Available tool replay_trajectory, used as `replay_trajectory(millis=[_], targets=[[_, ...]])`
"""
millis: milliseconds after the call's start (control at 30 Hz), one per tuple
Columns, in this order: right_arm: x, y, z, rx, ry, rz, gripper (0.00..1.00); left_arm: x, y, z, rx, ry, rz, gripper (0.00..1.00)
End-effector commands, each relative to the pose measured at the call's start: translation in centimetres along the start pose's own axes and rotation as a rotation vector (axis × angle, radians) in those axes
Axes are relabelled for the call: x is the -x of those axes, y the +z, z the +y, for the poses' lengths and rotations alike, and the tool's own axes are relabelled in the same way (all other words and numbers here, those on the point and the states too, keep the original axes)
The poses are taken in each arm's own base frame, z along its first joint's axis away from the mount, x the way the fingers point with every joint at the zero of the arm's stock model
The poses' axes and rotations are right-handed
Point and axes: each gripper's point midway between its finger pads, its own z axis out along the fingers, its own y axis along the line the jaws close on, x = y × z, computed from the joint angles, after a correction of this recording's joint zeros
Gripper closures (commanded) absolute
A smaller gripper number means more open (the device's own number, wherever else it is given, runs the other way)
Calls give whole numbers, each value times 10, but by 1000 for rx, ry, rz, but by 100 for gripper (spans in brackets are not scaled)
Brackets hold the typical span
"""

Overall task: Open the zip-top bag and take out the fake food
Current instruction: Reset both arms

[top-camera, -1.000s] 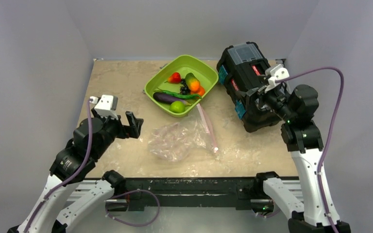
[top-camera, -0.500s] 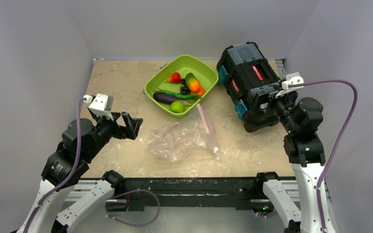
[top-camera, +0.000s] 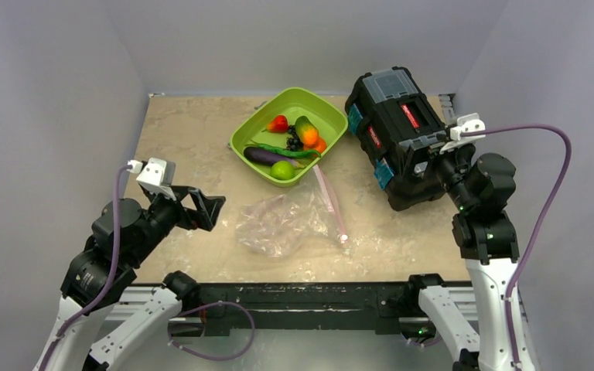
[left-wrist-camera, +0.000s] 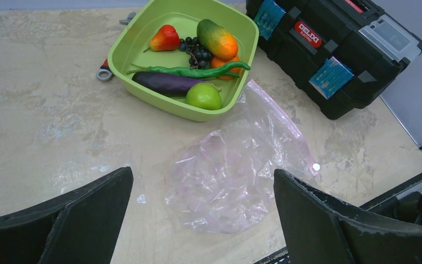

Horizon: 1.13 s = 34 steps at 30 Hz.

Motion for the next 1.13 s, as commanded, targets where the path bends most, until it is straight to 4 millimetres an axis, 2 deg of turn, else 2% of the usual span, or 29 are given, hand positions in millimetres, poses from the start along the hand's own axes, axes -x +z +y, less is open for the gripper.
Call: replay_trajectory(millis=[0, 700, 967, 1100], targets=[[20, -3, -2, 1, -12, -39, 1, 2, -2, -3, -20, -2, -13, 0], [11, -3, 3, 49, -6, -23, 1, -13, 2, -3, -39, 3, -1, 0], [7, -1, 0, 53, 2, -10, 1, -14, 3, -2, -35, 6, -3, 0], [-1, 1, -5, 24, 12, 5, 1, -14, 7, -3, -37, 7, 0, 0]])
